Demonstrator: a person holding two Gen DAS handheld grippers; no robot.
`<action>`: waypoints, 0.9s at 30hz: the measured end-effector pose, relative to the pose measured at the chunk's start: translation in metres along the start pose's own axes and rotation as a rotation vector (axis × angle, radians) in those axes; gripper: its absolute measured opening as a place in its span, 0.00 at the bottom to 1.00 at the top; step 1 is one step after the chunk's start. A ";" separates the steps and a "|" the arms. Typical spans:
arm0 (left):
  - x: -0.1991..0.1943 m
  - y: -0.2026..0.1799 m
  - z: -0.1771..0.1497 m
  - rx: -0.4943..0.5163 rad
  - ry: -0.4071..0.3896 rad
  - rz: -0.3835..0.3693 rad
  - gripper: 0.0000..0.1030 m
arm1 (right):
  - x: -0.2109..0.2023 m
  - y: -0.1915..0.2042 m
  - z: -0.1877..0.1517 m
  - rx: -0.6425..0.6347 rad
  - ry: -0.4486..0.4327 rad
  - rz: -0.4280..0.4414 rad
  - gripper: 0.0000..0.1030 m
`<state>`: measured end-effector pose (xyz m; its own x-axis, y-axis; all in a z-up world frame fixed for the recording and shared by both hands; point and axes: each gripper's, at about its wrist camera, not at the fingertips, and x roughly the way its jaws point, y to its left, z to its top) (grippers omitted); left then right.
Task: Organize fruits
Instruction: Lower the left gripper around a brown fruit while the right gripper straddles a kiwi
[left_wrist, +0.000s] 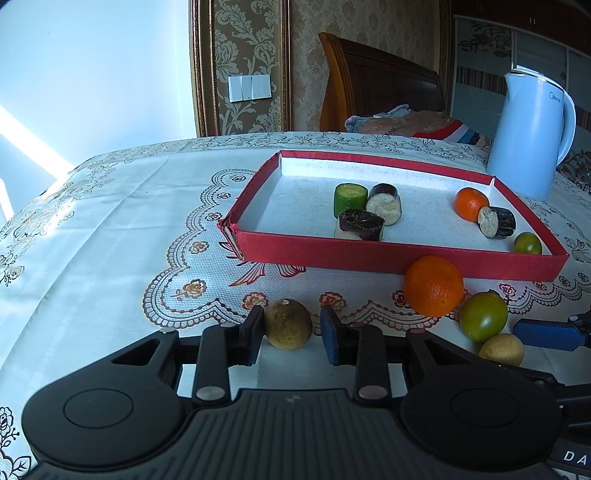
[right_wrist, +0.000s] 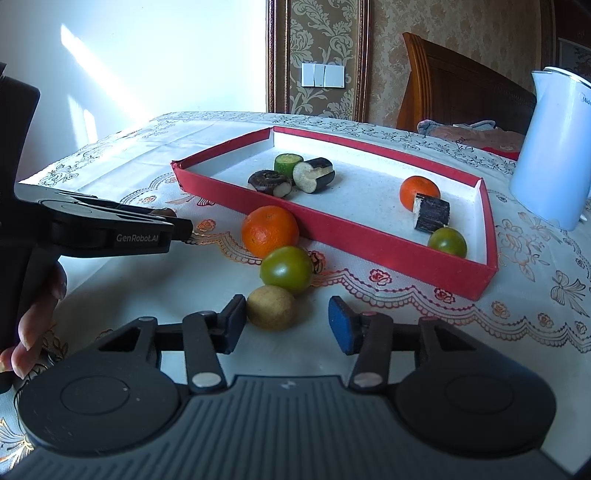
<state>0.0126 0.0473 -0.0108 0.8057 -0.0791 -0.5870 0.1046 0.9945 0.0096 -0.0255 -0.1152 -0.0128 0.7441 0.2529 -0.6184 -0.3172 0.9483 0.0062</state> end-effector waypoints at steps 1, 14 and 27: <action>0.000 0.000 0.000 0.000 0.000 0.000 0.31 | 0.000 0.001 0.000 -0.003 0.000 -0.001 0.42; -0.005 -0.003 -0.001 0.009 -0.023 0.011 0.31 | -0.001 0.003 -0.001 -0.012 -0.013 -0.005 0.30; -0.009 -0.003 -0.003 0.004 -0.046 0.016 0.25 | -0.005 0.000 -0.002 0.000 -0.037 -0.011 0.27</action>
<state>0.0031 0.0449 -0.0074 0.8330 -0.0659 -0.5493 0.0935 0.9954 0.0224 -0.0303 -0.1165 -0.0111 0.7688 0.2494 -0.5888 -0.3091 0.9510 -0.0008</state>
